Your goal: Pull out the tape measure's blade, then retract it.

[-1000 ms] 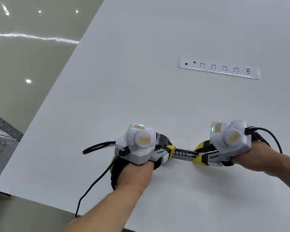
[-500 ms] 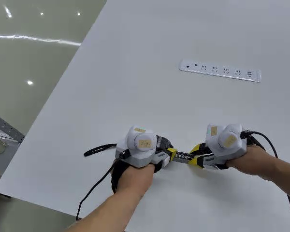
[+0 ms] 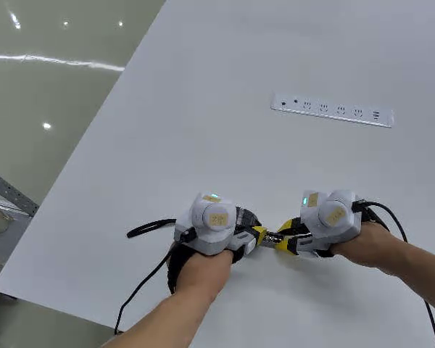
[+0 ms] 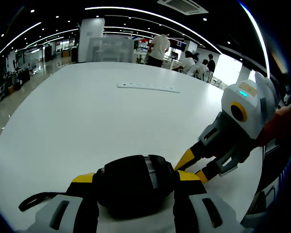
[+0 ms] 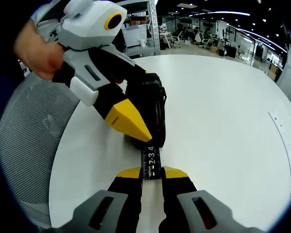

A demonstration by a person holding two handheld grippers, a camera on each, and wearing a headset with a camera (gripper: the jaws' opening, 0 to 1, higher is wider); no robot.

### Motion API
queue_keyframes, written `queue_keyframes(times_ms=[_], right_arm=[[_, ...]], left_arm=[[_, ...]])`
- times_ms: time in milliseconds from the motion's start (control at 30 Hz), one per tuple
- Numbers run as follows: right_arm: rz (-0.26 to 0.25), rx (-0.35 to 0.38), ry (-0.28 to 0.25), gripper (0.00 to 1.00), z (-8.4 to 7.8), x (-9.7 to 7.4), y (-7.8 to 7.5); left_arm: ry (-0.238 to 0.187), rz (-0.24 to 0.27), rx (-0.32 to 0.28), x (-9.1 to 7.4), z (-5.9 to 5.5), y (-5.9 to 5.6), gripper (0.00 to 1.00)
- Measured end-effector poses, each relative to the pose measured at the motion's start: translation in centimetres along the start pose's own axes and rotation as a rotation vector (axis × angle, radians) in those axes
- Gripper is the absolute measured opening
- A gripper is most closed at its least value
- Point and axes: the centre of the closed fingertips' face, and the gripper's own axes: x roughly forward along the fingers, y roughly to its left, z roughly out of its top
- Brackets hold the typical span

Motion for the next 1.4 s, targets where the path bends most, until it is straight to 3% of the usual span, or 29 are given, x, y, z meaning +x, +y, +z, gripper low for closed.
queue_keyframes(times_ms=[833, 1400], right_arm=[[-0.01, 0.011, -0.01, 0.12, 1.6, 1.5, -0.1], [-0.01, -0.011, 0.012, 0.13, 2.0, 1.7, -0.2]], left_arm=[[0.002, -0.004, 0.0, 0.0, 0.0, 0.0, 0.59], [0.003, -0.004, 0.002, 0.0, 0.0, 0.0, 0.59]])
